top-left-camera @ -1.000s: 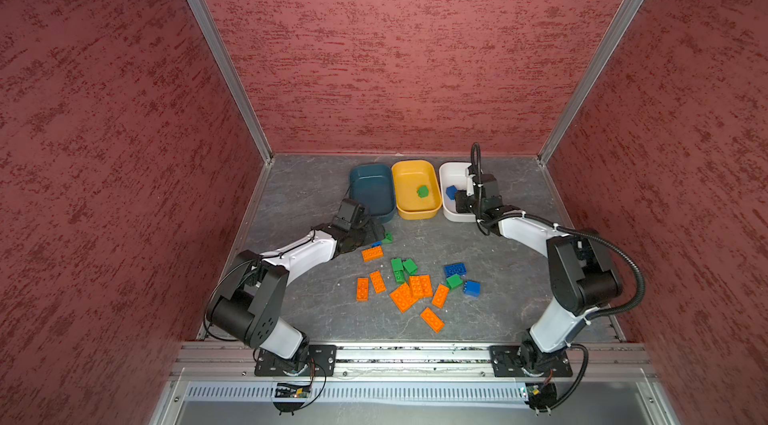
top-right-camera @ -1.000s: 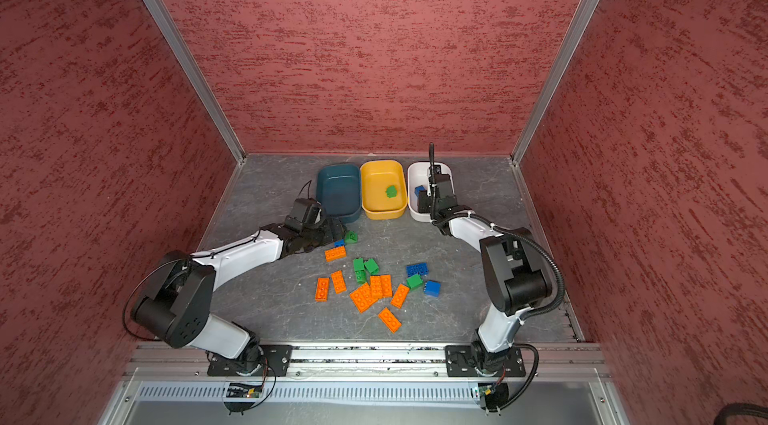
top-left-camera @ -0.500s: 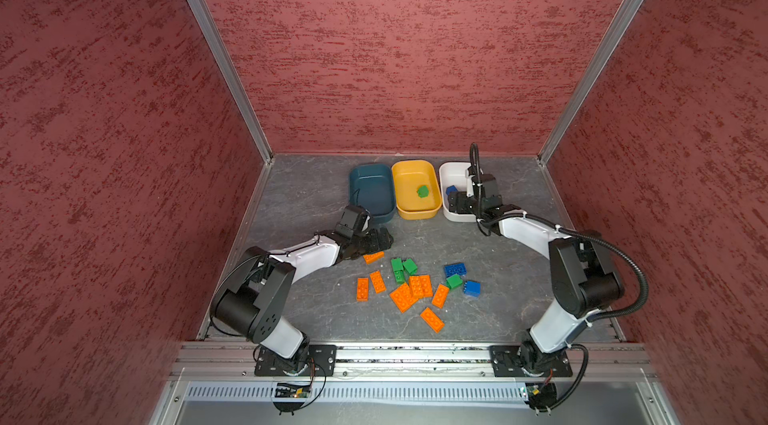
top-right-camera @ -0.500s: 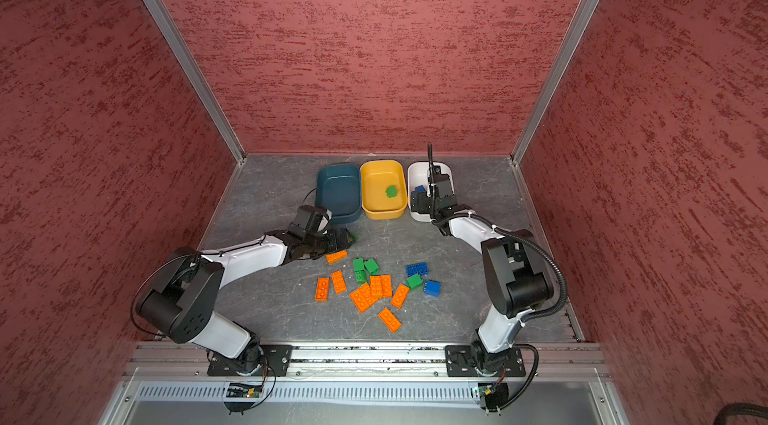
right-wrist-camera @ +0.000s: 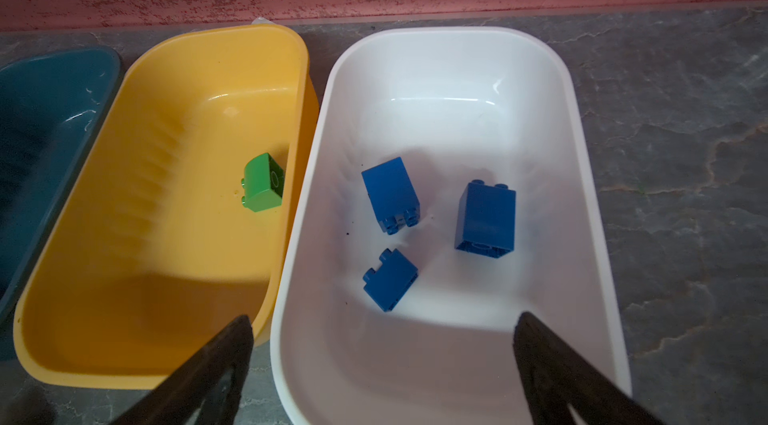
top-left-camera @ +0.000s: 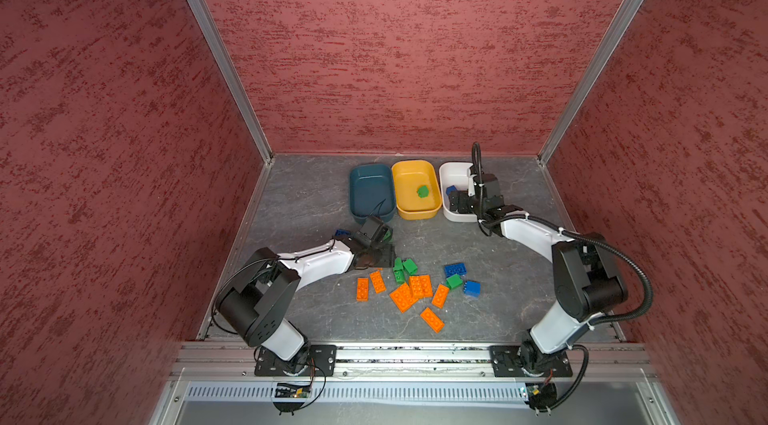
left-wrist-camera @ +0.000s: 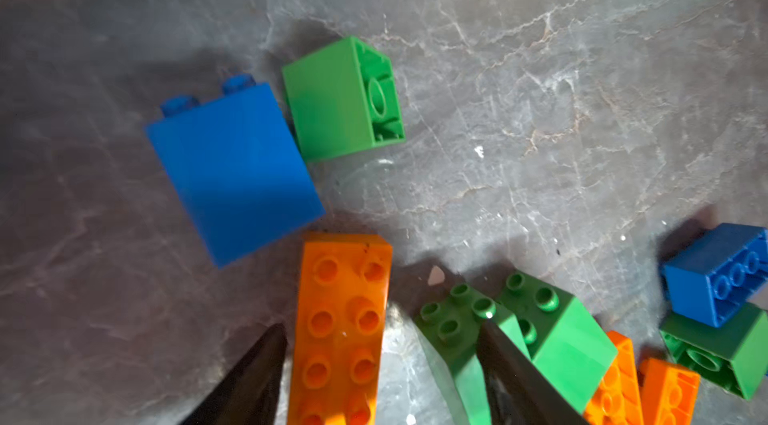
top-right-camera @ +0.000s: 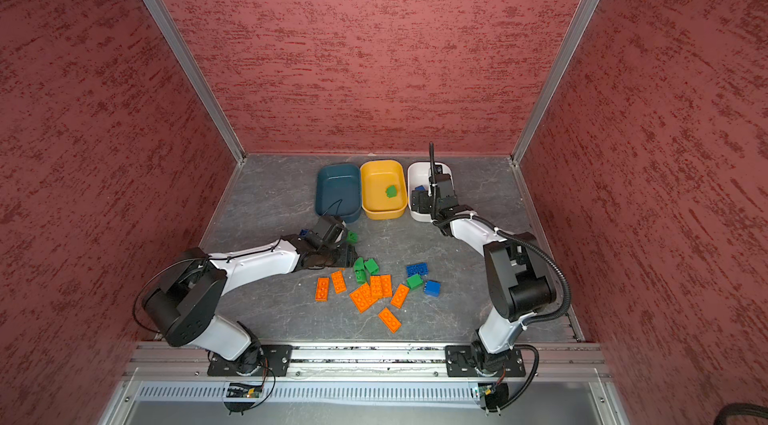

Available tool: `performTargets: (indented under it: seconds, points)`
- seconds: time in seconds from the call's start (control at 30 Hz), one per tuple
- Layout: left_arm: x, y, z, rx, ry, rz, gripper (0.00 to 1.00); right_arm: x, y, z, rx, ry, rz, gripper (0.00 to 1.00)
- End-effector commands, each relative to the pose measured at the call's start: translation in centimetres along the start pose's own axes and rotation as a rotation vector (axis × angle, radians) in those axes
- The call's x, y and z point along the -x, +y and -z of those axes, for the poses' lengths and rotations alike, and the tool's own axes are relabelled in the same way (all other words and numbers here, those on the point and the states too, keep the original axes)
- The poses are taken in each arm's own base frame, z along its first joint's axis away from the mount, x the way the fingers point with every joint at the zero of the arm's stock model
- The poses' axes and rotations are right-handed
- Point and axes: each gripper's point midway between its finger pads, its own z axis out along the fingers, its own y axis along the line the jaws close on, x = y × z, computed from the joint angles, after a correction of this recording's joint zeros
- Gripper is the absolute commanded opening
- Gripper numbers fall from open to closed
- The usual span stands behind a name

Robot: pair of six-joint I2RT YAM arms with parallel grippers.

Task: Sort the legos into containers by color
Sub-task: 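Grasp an orange brick with left gripper and lift it, then drop the orange brick into the teal bin while right gripper lowers to the bricks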

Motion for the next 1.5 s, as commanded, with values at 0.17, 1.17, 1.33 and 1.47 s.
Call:
performTargets:
  seconds: [0.17,1.17,1.33,1.47]
  points:
    - [-1.2,2.3,-1.3,0.119,0.038,0.016,0.58,0.6,-0.4,0.9,-0.023,-0.035,0.003,0.99]
    - [3.0,1.1,3.1,0.357,-0.126,-0.129,0.23,-1.7,3.5,5.9,0.194,0.0,-0.098,0.99]
    - [7.6,0.4,6.0,0.284,-0.28,-0.01,0.23,-4.7,9.0,7.0,0.318,0.076,0.044,0.99]
    - [11.9,1.3,7.0,0.193,-0.39,0.135,0.26,-7.6,12.7,7.2,0.42,0.127,0.162,0.99]
